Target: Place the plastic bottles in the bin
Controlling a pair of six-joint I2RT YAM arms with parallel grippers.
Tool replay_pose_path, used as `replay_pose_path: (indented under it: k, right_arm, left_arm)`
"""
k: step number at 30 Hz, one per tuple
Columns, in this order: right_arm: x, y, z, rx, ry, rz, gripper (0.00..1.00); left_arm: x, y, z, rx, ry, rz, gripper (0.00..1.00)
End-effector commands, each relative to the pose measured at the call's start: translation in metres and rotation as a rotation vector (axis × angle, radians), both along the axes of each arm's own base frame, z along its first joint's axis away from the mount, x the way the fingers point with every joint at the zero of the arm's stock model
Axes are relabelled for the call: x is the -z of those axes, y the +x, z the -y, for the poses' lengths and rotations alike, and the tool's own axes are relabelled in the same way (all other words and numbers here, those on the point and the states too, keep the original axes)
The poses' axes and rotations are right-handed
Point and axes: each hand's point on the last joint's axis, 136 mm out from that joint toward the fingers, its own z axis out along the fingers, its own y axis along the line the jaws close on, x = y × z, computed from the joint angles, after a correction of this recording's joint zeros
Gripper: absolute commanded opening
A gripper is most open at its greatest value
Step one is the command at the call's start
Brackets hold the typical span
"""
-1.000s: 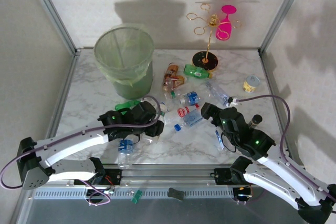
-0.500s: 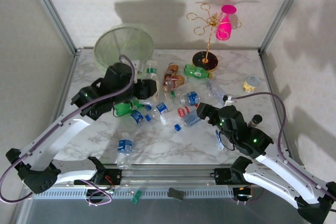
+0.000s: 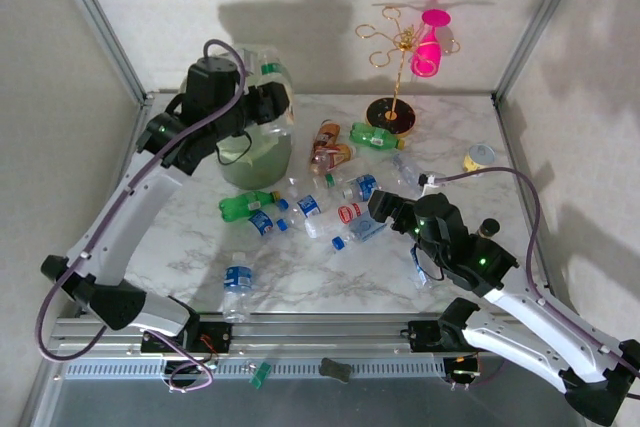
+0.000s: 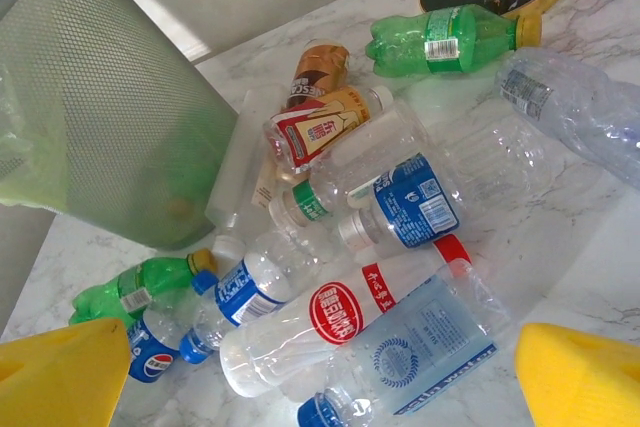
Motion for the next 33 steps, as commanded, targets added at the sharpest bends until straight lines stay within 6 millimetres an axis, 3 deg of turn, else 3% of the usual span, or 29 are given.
replay_pose_path:
  k: [1, 7, 12, 19, 33]
  right_arm:
    - [-0.013, 0.004, -0.002, 0.001, 0.015, 0.035, 0.99]
    - [-0.012, 0.009, -0.007, -0.006, -0.004, 0.031, 0.99]
    - [-0.01, 0.01, -0.007, -0.005, -0.014, 0.027, 0.99]
    - [0.0, 0.01, -0.008, -0.001, -0.017, 0.002, 0.99]
    - [0.008, 0.01, -0.007, 0.009, -0.02, -0.012, 0.99]
  left_arm:
    - [-0.025, 0.022, -0.015, -0.087, -0.071, 0.046, 0.38]
    - [-0.014, 0.067, -0.055, -0.295, -0.08, -0.009, 0.4]
    - [0.005, 0.087, -0.084, -0.442, 0.02, -0.027, 0.39]
    - [0.054, 0.104, -0.094, -0.485, 0.077, -0.115, 0.38]
    - [0.139, 0.108, -0.097, -0.474, 0.103, -0.279, 0.38]
